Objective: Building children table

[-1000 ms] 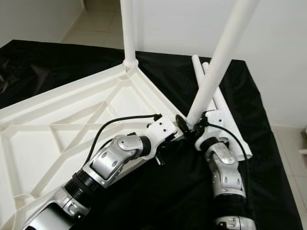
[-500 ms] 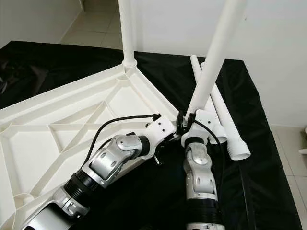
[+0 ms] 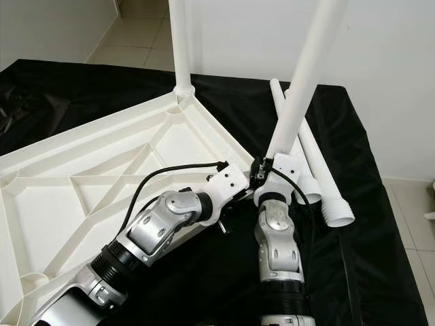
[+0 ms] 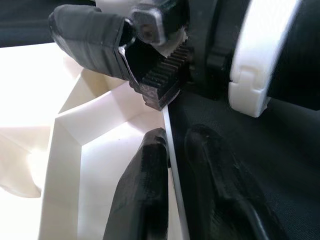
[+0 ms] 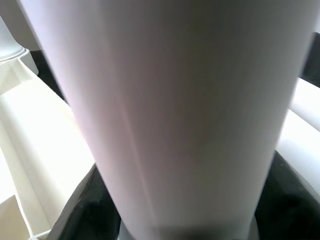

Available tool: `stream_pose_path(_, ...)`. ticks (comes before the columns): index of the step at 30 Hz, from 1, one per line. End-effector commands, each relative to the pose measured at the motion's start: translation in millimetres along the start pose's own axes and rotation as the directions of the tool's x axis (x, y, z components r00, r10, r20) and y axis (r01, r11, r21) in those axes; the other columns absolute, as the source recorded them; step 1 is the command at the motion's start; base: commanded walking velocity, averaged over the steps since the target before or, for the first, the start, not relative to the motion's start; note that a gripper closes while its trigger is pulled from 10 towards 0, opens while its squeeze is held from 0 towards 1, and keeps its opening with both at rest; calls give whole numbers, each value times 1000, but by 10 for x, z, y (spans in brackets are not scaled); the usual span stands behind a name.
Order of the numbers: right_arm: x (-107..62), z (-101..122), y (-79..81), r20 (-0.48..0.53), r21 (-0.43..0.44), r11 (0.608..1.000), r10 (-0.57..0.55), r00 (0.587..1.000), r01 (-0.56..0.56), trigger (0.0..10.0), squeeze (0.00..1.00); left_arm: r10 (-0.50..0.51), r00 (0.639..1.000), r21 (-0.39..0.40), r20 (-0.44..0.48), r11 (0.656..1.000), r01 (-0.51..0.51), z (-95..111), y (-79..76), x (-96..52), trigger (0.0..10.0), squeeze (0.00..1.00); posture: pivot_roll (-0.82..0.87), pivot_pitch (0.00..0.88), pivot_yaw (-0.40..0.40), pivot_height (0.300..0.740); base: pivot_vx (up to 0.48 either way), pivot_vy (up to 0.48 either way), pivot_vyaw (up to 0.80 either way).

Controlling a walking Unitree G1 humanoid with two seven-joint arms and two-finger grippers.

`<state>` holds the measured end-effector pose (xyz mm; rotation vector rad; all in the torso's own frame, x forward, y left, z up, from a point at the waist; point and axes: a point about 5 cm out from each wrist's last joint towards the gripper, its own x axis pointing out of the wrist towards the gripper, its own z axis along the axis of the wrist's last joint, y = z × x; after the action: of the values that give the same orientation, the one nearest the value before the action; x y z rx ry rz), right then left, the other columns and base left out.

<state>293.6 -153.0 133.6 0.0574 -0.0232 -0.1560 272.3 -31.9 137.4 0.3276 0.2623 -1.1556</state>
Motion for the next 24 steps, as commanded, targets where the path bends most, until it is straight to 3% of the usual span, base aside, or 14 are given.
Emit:
stream_pose_path(1,-35,-9,147,-14,31,996,88,996,-88,10000,0,-145,984,-60,-105,988,139,-249,-242,101,10000,0,-52,73,-15,740,0,0,0)
stream_pose_path(2,-42,-8,128,-8,48,992,120,993,-120,10000,1000,-146,984,-60,-105,988,140,-248,-244,102,10000,0,-55,74,-16,740,0,0,0)
stream_pose_path(14,-50,-22,-109,65,19,958,283,957,-285,10000,1000,-147,983,-60,-111,988,141,-251,-234,106,10000,0,-56,67,-14,740,0,0,0)
stream_pose_path(15,-50,-28,-166,76,-1,941,338,938,-339,10000,306,-147,983,-60,-111,988,141,-251,-232,106,10000,0,-56,68,-12,740,0,0,0)
stream_pose_path(17,-50,-28,-166,76,-1,941,338,938,-339,10000,306,-147,983,-60,-111,988,141,-251,-232,106,10000,0,-56,68,-12,740,0,0,0)
stream_pose_path(18,-52,-48,-236,74,-15,920,391,917,-391,10000,0,-147,983,-59,-111,988,141,-252,-233,105,10000,0,-56,68,-12,740,0,0,0)
stream_pose_path(24,-22,-100,-488,45,-24,845,534,844,-534,10000,0,-147,982,-57,-114,988,142,-248,-221,102,10000,0,-56,72,-1,740,0,0,0)
